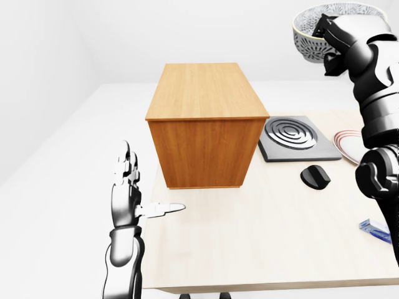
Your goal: Put the bowl on the top of the cabinet.
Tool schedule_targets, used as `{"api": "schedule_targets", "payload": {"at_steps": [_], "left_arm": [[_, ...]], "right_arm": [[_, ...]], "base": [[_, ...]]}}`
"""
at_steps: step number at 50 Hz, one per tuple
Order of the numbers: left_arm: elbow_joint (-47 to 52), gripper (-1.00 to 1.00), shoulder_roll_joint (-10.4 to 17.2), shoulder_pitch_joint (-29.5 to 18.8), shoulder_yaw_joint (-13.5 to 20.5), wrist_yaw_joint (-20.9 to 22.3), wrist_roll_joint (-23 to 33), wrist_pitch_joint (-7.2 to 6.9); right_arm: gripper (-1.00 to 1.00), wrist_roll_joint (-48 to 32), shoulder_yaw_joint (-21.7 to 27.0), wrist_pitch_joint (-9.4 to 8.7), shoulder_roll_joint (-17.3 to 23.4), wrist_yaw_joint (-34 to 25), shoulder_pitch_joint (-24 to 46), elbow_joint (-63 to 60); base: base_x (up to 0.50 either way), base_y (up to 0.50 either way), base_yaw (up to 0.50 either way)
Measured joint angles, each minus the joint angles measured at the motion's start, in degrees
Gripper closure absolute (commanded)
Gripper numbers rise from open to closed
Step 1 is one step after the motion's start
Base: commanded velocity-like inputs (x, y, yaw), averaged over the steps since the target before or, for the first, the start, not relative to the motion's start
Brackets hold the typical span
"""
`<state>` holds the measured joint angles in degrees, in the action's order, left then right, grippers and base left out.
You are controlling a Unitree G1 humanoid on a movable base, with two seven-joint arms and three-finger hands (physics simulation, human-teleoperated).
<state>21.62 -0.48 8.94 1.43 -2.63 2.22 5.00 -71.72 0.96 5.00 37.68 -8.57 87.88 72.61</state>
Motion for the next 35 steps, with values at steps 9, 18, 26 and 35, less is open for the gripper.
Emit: {"api": "schedule_targets", "payload": {"at_steps": [9, 18, 26, 35], "left_arm": [[-0.21, -1.0, 0.02, -0.22, 0.05, 0.05, -0.23, 0.0], [-0.58, -1.0, 0.03, -0.53, -0.09, 0.15, -0.2, 0.0], [-0.56, -1.0, 0.08, -0.54, -0.3, 0.3, -0.18, 0.0], [-0.48, -1.0, 0.1, -0.21, -0.49, 0.57, -0.2, 0.0]], "right_arm": [[1.0, -2.21, -0.58, 0.0, -5.58, 1.35, 6.34, 2.59], [1.0, -2.01, -0.74, 0.0, -10.79, 2.06, 9.74, 3.68], [1.0, -1.37, -1.26, 0.0, -14.89, 2.46, 10.93, 3.97], [1.0, -0.94, -1.94, 0.0, -18.43, 2.59, 11.51, 3.93]], "base": [[0.0, 0.0, 0.0], [0.0, 0.0, 0.0], [0.0, 0.0, 0.0], [0.0, 0.0, 0.0]]}}
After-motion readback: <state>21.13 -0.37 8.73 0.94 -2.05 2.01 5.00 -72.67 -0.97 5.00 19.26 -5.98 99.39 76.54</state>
